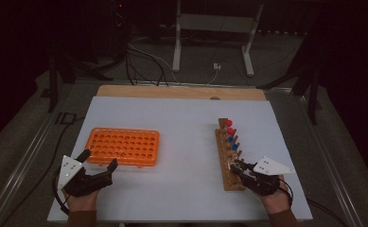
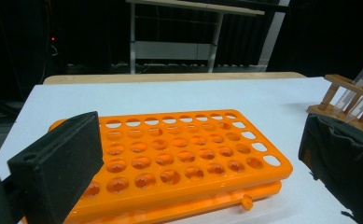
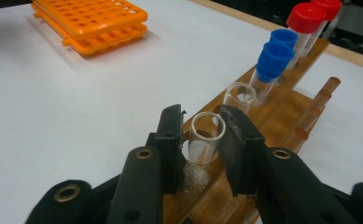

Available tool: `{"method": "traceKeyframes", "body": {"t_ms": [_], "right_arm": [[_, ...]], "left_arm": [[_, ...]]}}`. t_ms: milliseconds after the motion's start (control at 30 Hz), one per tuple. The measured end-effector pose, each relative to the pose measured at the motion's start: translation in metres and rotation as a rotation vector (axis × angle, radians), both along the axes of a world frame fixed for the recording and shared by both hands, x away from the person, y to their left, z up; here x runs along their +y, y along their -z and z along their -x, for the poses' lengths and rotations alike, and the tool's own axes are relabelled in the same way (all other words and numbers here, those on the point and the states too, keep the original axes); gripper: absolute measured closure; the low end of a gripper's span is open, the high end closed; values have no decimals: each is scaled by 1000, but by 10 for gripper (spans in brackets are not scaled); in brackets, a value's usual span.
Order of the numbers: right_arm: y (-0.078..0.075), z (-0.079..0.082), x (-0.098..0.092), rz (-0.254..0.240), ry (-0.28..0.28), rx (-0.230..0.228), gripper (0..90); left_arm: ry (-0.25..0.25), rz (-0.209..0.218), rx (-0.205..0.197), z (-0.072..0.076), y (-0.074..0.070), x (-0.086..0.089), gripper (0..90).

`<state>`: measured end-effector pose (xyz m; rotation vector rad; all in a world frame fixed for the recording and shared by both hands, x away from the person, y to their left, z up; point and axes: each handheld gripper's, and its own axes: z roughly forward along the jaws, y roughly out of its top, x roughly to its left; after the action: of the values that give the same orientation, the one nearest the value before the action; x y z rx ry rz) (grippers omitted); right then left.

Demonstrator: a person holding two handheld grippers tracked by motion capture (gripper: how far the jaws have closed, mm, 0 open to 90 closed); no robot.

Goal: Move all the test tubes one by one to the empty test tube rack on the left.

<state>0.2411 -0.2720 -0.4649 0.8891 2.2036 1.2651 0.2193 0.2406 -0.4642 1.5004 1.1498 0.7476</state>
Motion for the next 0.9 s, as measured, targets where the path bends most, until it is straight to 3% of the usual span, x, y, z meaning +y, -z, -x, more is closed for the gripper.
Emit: {"method": "traceKeyframes", "body": {"t_ms": [433, 533, 700, 867, 900], "right_arm": [[-5, -3, -2, -30, -3, 21, 757], [-12, -2, -3, -28, -5, 13, 758], [-30, -1, -3, -25, -20, 4, 759], [-50, 1, 0, -1, -47, 3, 759], [-55, 1, 1, 6, -51, 3, 759]], "left_arm": [[45, -6, 4, -1, 1, -3, 6], [66, 1, 5, -1, 0, -5, 6], [103, -27, 2, -1, -3, -12, 6], [157, -10, -15, -2, -15, -22, 6], [187, -23, -9, -4, -21, -27, 6]]}}
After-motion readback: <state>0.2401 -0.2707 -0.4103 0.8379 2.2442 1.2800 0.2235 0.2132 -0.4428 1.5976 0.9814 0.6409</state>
